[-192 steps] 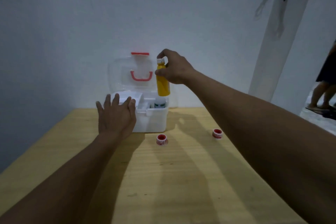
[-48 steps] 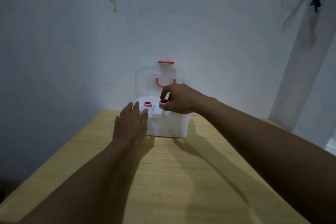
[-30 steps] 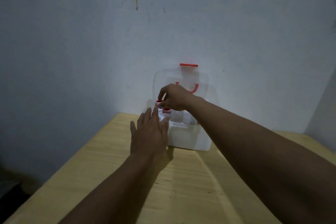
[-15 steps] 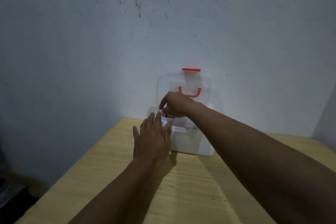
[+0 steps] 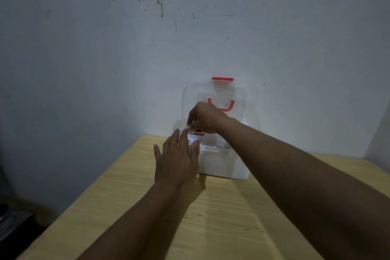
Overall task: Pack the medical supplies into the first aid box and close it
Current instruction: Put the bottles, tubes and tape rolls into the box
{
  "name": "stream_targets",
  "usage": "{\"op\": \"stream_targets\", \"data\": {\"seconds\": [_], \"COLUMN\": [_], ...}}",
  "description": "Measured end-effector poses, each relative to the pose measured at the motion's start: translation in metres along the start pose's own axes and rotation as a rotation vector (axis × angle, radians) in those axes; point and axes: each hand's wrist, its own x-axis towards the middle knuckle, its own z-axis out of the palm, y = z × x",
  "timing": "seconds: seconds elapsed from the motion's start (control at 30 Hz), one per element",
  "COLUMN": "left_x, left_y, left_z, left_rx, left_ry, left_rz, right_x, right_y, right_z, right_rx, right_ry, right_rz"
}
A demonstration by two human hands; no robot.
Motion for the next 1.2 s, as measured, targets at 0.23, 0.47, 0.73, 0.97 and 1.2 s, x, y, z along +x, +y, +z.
{"op": "stream_targets", "data": {"seconds": [0.23, 0.47, 0.73, 0.97, 1.2], "left_x": [-0.002, -0.002, 0.001, 0.024, 0.105], "left_y": [0.002, 0.003, 0.003, 0.014, 0.030], "left_z": [-0.004, -0.004, -0.007, -0.025, -0.043], "left_rx": [0.001, 0.008, 0.027, 0.076, -0.091], "left_ry": [-0.012, -0.022, -0.040, 0.004, 0.029], "left_rz": [-0.005, -0.011, -0.017, -0.042, 0.119], "right_x": [-0.007, -0.004, -0.007, -0.023, -0.046], "right_y": [0.001, 0.007, 0.005, 0.015, 0.038], "right_z": [-0.005, 0.005, -0.004, -0.046, -0.097], "right_rx": [0.046, 0.024, -0.012, -0.146, -0.381], "right_ry": [0.059, 0.102, 0.074, 0.364, 0.604], "right_rz": [0.003, 0.052, 0.069, 0.101, 0.313]}}
